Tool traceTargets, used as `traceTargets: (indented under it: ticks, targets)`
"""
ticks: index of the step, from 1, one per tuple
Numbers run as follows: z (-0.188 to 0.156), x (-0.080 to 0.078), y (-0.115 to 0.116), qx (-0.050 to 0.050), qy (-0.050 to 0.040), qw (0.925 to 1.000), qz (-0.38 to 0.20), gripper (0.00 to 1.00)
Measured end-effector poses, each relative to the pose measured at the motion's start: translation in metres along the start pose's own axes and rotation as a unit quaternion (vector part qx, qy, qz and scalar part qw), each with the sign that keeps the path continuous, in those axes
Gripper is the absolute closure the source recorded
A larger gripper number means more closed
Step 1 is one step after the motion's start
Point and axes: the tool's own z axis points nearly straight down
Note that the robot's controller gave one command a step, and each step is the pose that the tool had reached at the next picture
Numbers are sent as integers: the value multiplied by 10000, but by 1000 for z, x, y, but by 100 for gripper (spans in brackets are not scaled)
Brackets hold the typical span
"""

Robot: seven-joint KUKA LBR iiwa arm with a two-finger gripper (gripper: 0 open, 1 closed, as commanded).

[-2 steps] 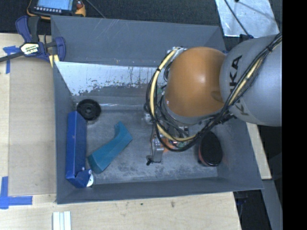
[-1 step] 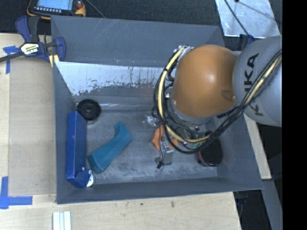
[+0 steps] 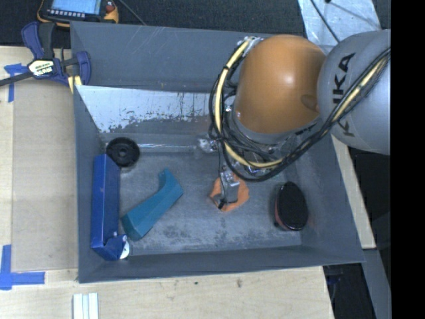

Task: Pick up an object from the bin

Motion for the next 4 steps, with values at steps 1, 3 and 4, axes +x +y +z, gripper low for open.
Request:
traceTargets:
  ticks: [1, 3, 4]
  targets:
    - [2, -15, -17, -1, 21, 9969, 791, 0]
    - [101, 30, -75, -5, 33, 9996, 269, 100]
    - [101, 30, -75, -5, 34, 9996, 272, 100]
